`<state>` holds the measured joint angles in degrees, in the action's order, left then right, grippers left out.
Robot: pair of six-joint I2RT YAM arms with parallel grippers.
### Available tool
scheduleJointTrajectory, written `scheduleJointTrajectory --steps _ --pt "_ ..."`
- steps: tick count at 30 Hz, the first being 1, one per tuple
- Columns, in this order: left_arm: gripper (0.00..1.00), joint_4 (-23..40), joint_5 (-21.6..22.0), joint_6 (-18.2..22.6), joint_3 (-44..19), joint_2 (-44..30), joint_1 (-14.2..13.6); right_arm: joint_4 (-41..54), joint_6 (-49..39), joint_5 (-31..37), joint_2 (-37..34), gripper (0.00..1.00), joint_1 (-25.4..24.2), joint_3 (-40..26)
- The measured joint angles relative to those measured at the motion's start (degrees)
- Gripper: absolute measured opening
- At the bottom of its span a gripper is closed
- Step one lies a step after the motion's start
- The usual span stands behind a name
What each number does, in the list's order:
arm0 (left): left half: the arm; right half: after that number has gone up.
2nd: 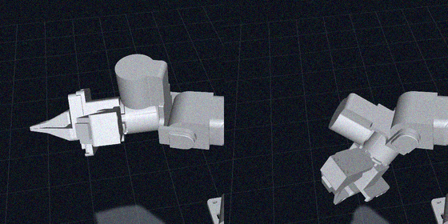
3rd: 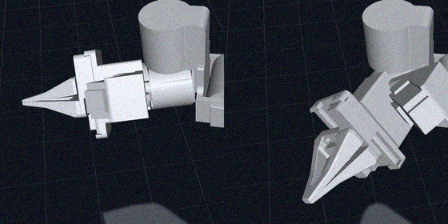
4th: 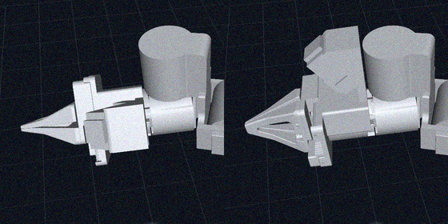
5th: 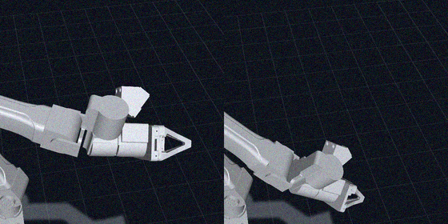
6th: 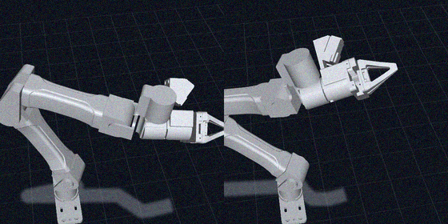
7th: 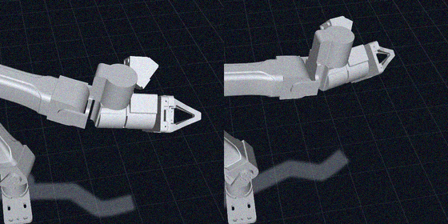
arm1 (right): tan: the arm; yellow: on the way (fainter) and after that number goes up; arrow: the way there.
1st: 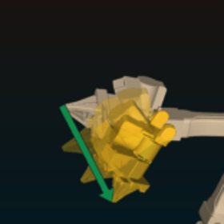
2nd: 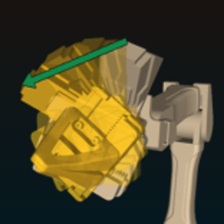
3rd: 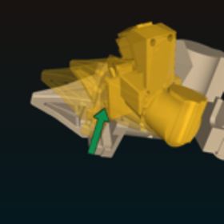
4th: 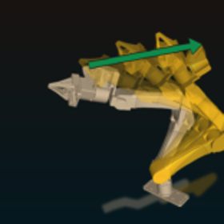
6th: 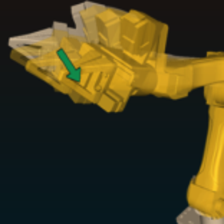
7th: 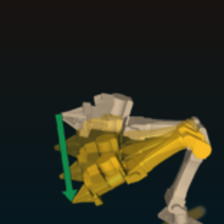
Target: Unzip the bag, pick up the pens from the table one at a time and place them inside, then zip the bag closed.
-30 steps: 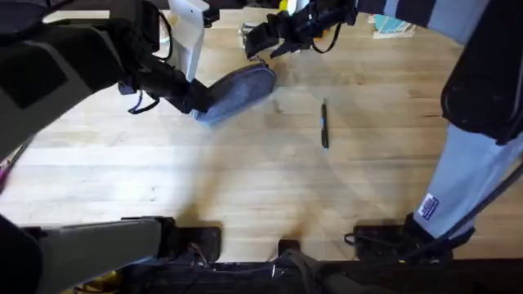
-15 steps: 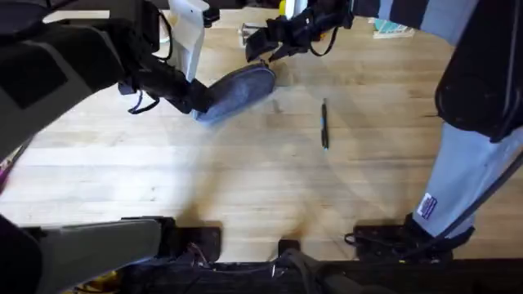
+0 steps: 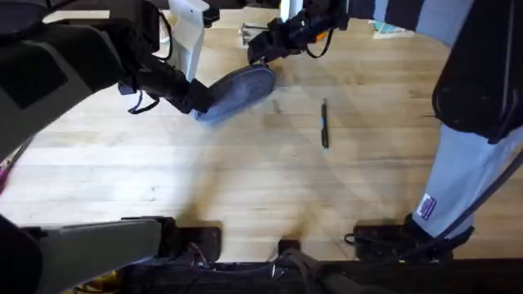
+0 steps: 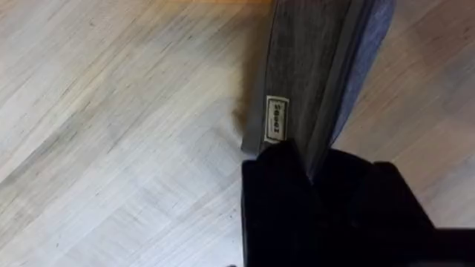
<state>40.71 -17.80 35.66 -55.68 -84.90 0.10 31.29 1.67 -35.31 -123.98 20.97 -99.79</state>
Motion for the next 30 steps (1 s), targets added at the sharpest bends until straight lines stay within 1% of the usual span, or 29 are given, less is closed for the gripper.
scheduleJointTrajectory --steps 4,7,8,9,10,18,25,30 --pt "0.042 0.00 0.00 0.00 0.00 0.00 0.00 0.23 -0.06 -0.02 0.00 0.361 0.00 0.00" --pt "0.042 0.00 0.00 0.00 0.00 -0.02 0.00 0.37 -0.10 0.00 0.00 0.218 0.00 0.00" --pt "0.042 0.00 0.00 0.00 0.00 -0.01 0.00 0.39 -0.17 0.02 0.00 0.164 0.00 0.00" --pt "0.042 0.00 0.00 0.00 0.00 -0.01 0.00 0.42 -0.18 0.04 0.00 0.089 0.00 0.00" --pt "0.042 0.00 0.00 0.00 0.00 0.00 -0.02 0.44 -0.22 0.13 0.00 0.048 0.00 0.00" --pt "0.042 0.00 0.00 0.00 0.00 -0.01 0.00 0.47 -0.20 0.15 0.00 0.031 0.00 -0.10" --pt "0.042 -0.08 0.04 0.00 0.00 -0.01 0.04 1.07 -0.18 0.15 0.39 0.031 0.12 -2.08" --pt "0.042 -0.02 0.04 0.00 0.00 0.00 0.04 1.91 1.20 0.22 1.27 0.031 1.20 -2.41"
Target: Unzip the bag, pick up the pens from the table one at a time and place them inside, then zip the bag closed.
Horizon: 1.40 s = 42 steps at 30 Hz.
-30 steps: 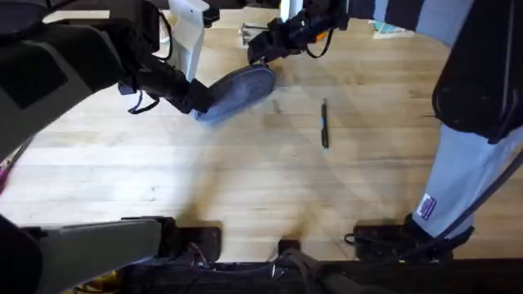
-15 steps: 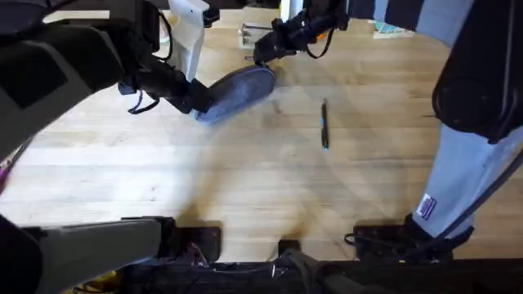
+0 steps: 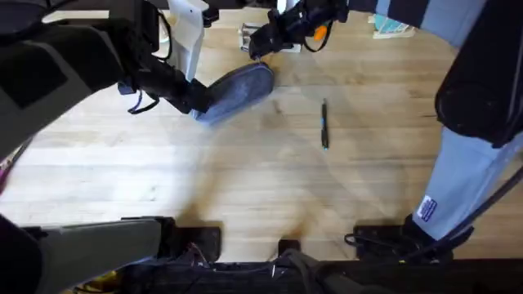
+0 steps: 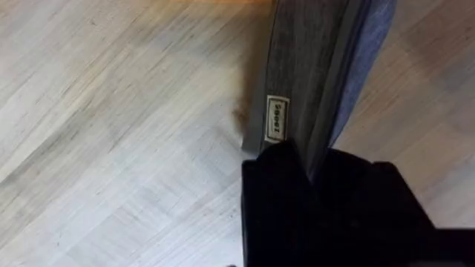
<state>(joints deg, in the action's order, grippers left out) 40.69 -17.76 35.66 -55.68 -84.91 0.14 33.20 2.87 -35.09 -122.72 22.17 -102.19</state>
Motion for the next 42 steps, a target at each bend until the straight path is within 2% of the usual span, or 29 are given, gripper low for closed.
scheduleJointTrajectory --steps 11,20,21,28,35,36,39,42 --pt "0.042 0.02 0.00 0.00 0.00 -0.01 0.00 -0.37 6.67 3.28 0.09 0.031 7.85 -0.26" --pt "0.042 0.04 0.35 -0.02 0.00 0.00 0.15 -5.94 15.49 7.22 0.09 0.031 13.88 -0.30" --pt "0.042 0.07 0.35 0.00 0.00 0.00 0.15 -6.28 18.70 9.14 0.09 0.032 15.99 -0.30" --pt "0.042 0.26 0.44 -0.02 0.00 0.00 0.15 -6.67 23.61 13.34 0.09 0.031 18.48 -0.30" --pt "0.042 0.24 0.48 0.00 0.00 0.00 0.15 -6.63 24.91 14.10 0.09 0.037 18.59 -0.39" --pt "0.042 0.24 0.46 0.00 0.00 0.00 0.15 -6.65 25.05 14.03 0.09 0.080 18.56 -0.39" --pt "0.042 0.39 0.16 -0.03 0.00 0.00 0.30 -6.54 23.39 14.87 0.09 0.476 18.20 -0.50" --pt "0.042 0.24 0.15 -0.02 0.00 0.00 0.36 -5.92 20.98 15.32 0.13 0.617 16.84 -0.75"
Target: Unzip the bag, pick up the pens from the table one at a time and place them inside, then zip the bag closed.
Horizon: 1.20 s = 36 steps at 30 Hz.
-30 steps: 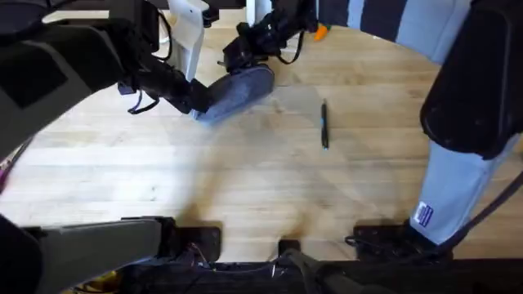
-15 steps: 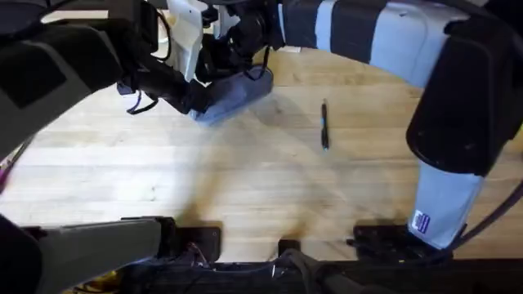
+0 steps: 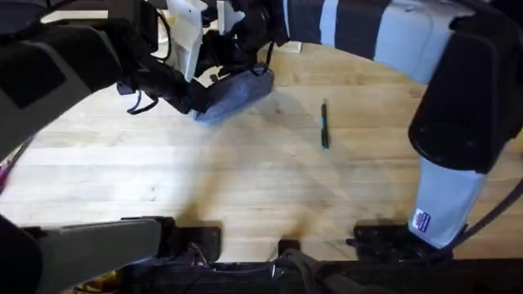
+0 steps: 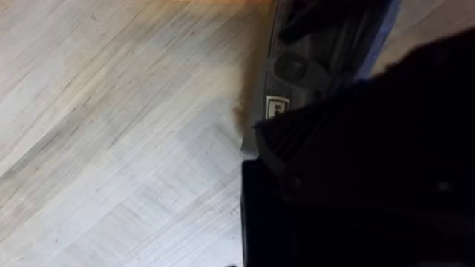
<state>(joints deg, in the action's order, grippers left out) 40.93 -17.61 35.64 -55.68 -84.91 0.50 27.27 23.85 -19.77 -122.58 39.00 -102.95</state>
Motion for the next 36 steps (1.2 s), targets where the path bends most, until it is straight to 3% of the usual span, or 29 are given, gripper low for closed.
scheduleJointTrajectory --steps 3,6,14,19,21,25,26,29,30,36 --pt "0.042 0.00 -0.02 0.00 0.00 0.01 -0.03 0.97 -3.35 1.51 0.24 0.766 -1.37 -0.12" --pt "0.042 0.00 0.05 0.00 0.00 0.01 -0.05 1.55 -5.96 2.59 0.27 0.978 -3.87 -0.12" --pt "0.042 0.00 0.05 0.00 0.00 0.01 -0.05 1.68 -9.04 4.19 0.26 0.994 -13.45 -0.14" --pt "0.048 0.00 0.05 0.00 0.00 0.01 -0.05 2.40 -14.30 4.06 0.55 0.994 -16.43 -0.12" --pt "0.212 0.00 0.07 0.32 0.00 0.01 -0.05 4.32 -17.90 3.62 1.40 0.994 -16.63 -0.12" --pt "0.842 -0.07 0.05 0.35 0.00 -0.02 -0.05 8.82 -26.64 3.02 5.23 0.994 -16.50 -0.14" --pt "0.951 -0.04 0.05 0.18 0.00 0.01 -0.05 9.65 -28.84 2.96 6.49 0.994 -16.39 -0.13" --pt "0.991 -0.02 0.01 0.20 0.00 0.01 -0.05 10.80 -35.19 2.76 10.21 0.983 -16.12 -0.15" --pt "0.993 -0.06 0.03 0.20 0.00 0.01 -0.05 10.79 -37.11 2.67 11.27 0.910 -15.99 -0.26" --pt "0.992 -0.54 0.03 0.17 -0.05 0.10 0.55 10.22 -43.18 1.66 12.50 0.079 -14.76 -0.80"
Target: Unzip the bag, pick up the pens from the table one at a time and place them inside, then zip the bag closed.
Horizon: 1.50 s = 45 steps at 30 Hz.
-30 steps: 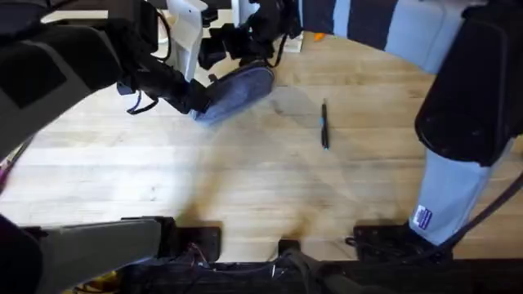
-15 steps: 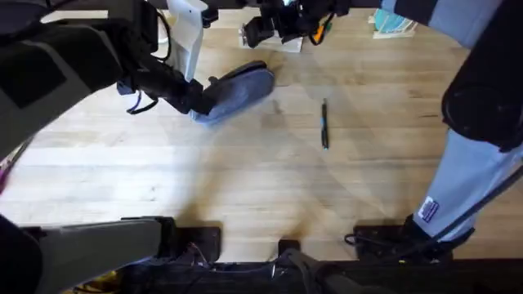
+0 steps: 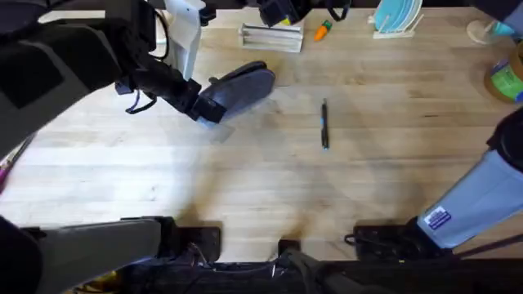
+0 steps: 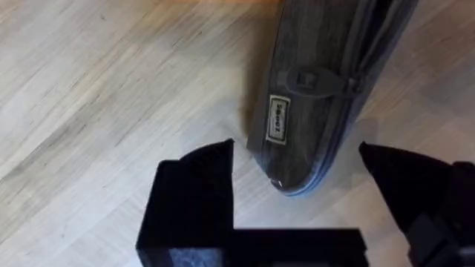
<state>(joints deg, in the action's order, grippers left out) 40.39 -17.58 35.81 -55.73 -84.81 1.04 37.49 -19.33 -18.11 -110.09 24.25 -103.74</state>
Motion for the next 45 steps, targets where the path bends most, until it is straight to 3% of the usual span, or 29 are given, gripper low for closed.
scheduleJointTrajectory --steps 4,11,19,29,45 --pt "0.993 1.71 0.01 0.01 -0.27 2.87 1.64 0.85 -4.99 -4.27 -0.80 0.030 0.82 0.00" --pt "0.993 5.97 0.02 0.02 -1.48 13.01 5.93 5.19 -31.06 -15.85 -1.47 0.030 1.18 0.00" --pt "0.993 11.77 0.33 0.57 -1.50 21.65 8.69 4.92 -47.13 -19.26 -7.36 0.030 1.18 0.00" --pt "0.992 16.55 0.67 1.57 -1.50 25.34 8.85 3.42 -54.08 -19.46 -9.94 0.030 1.57 0.00" --pt "0.993 16.67 0.87 1.97 -1.50 25.34 8.85 5.03 -55.30 -20.15 -13.37 0.030 3.26 0.00"
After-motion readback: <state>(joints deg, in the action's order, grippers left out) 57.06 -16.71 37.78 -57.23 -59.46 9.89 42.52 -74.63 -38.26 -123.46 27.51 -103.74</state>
